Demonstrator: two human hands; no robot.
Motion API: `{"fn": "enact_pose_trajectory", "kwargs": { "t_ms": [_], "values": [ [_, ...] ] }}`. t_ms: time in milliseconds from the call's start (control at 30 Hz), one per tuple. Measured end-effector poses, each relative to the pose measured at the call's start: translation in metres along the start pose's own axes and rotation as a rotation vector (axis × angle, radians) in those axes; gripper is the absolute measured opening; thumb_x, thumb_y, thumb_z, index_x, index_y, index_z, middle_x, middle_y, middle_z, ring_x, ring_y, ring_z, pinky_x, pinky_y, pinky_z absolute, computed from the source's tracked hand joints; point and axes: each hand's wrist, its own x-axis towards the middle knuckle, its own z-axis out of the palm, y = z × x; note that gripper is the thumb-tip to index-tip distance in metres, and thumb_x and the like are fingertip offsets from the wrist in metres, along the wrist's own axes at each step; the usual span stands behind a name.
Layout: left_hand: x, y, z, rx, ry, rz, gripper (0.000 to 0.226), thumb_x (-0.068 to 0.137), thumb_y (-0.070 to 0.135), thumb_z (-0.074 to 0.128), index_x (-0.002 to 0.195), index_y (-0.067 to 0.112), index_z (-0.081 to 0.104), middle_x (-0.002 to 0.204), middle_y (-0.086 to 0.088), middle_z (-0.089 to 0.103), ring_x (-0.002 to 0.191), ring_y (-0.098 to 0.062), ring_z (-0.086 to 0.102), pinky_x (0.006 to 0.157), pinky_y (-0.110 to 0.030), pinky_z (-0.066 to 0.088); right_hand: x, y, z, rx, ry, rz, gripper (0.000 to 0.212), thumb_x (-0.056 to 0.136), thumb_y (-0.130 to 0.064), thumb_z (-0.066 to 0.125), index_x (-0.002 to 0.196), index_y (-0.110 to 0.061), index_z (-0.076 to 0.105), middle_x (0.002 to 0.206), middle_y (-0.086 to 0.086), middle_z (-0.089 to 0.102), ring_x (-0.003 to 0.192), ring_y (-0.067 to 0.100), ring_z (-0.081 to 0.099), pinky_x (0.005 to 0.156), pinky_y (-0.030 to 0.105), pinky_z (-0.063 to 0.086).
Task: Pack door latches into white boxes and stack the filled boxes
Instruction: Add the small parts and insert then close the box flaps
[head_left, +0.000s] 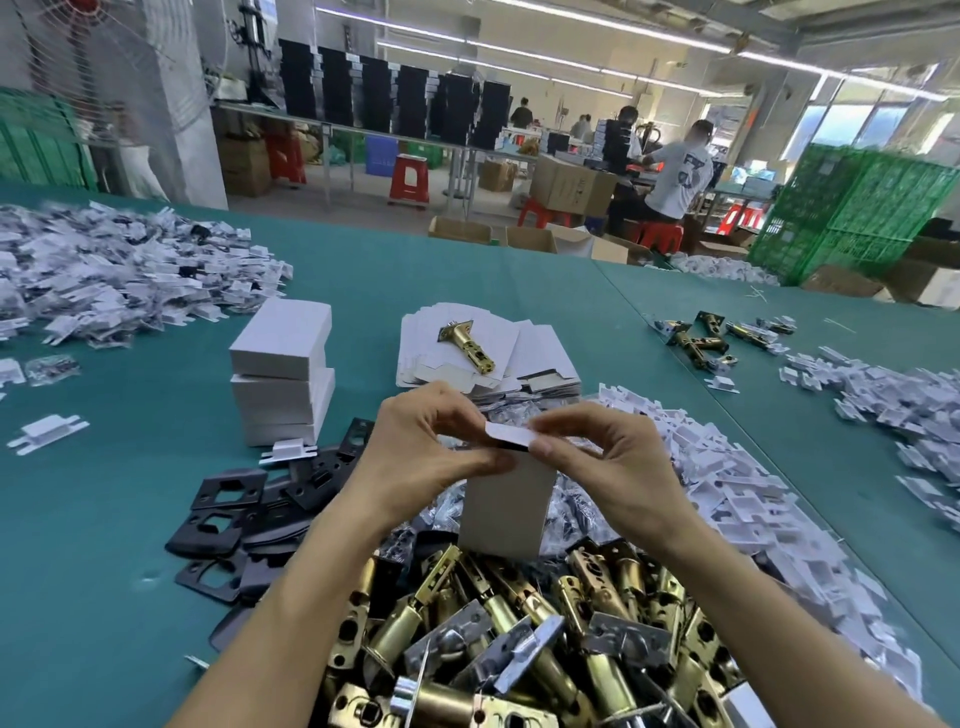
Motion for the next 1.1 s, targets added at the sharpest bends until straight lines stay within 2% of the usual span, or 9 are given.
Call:
{"fn": "enact_pose_trajectory", "kwargs": {
  "t_ms": [100,233,400,500,633,733,900,1000,1100],
  "values": [
    [0.000,0.001,-0.005,-0.036,0.003,-0.065,0.035,0.054,0.036,0.093,0.069,0.023,0.065,0.086,0.004,0.075,0.084,-0.014,0.074,0.073,-0.029,0.060,-0.001,0.001,0.000,-0.066,0.045,0.005,0.018,0.077,-0.026,0.076,0.094,-0.020,0.075,0.090,-0.009,0.075,0.091,0.006,0.069,0.079,0.024,0.058],
    [0.000,0.004,-0.004,-0.038,-0.077,-0.101,0.040,0.057,0.044,0.092,0.084,0.027,0.068,0.091,0.004,0.072,0.088,-0.016,0.074,0.074,-0.031,0.061,-0.002,-0.001,0.002,-0.133,0.101,0.009,0.009,0.079,-0.013,0.081,0.085,-0.017,0.075,0.085,-0.006,0.074,0.085,0.007,0.069,0.075,0.025,0.058],
    [0.002,0.005,-0.001,-0.064,-0.025,-0.116,0.013,0.079,0.021,0.084,0.084,0.024,0.073,0.085,0.002,0.074,0.082,-0.017,0.074,0.070,-0.033,0.061,-0.001,-0.009,0.002,-0.220,0.052,-0.004,0.015,0.082,-0.010,0.078,0.086,-0.024,0.074,0.092,-0.010,0.070,0.093,0.003,0.065,0.077,0.026,0.060],
    [0.002,0.006,0.001,-0.054,-0.019,-0.132,0.011,0.083,0.016,0.080,0.085,0.025,0.075,0.087,0.001,0.074,0.084,-0.020,0.073,0.071,-0.032,0.061,-0.001,-0.010,0.001,-0.249,0.005,-0.016,0.015,0.087,-0.007,0.072,0.096,-0.018,0.077,0.100,-0.012,0.066,0.099,0.006,0.063,0.082,0.035,0.060],
    [0.002,0.006,-0.001,-0.033,-0.022,-0.125,0.011,0.087,0.015,0.076,0.092,0.025,0.075,0.090,0.006,0.074,0.085,-0.017,0.072,0.074,-0.032,0.062,-0.002,-0.009,0.000,-0.260,-0.042,-0.018,0.024,0.092,-0.007,0.066,0.108,-0.023,0.075,0.101,-0.009,0.058,0.100,0.007,0.059,0.087,0.031,0.058],
    [0.002,0.006,-0.001,0.021,-0.031,-0.107,0.009,0.089,0.017,0.074,0.093,0.025,0.075,0.090,0.010,0.073,0.086,-0.013,0.071,0.074,-0.031,0.062,-0.004,-0.009,-0.002,-0.207,-0.032,-0.014,0.025,0.089,-0.009,0.070,0.105,-0.028,0.072,0.101,-0.004,0.063,0.097,0.006,0.062,0.085,0.030,0.059],
    [0.004,0.006,-0.009,-0.044,-0.093,-0.173,0.010,0.091,0.008,0.071,0.091,0.018,0.073,0.088,-0.002,0.073,0.081,-0.012,0.071,0.071,-0.025,0.059,-0.005,-0.009,0.000,-0.164,0.028,-0.023,0.019,0.076,-0.024,0.079,0.093,-0.029,0.073,0.091,-0.010,0.070,0.087,0.007,0.068,0.075,0.029,0.060],
    [0.003,0.005,-0.013,-0.076,-0.125,-0.214,0.010,0.091,0.005,0.070,0.089,0.015,0.071,0.084,-0.004,0.075,0.077,-0.007,0.071,0.068,-0.018,0.055,-0.006,-0.009,0.005,-0.167,0.006,-0.021,0.015,0.076,-0.030,0.075,0.091,-0.030,0.073,0.097,-0.006,0.066,0.093,0.008,0.065,0.077,0.030,0.061],
    [0.003,0.005,-0.015,-0.105,-0.134,-0.255,0.006,0.090,0.006,0.072,0.087,0.012,0.069,0.085,-0.004,0.077,0.076,-0.008,0.073,0.068,-0.017,0.055,-0.006,-0.010,0.006,-0.170,-0.008,-0.031,0.014,0.076,-0.032,0.074,0.090,-0.031,0.073,0.100,-0.006,0.067,0.096,0.008,0.064,0.076,0.031,0.061]
  ]
}}
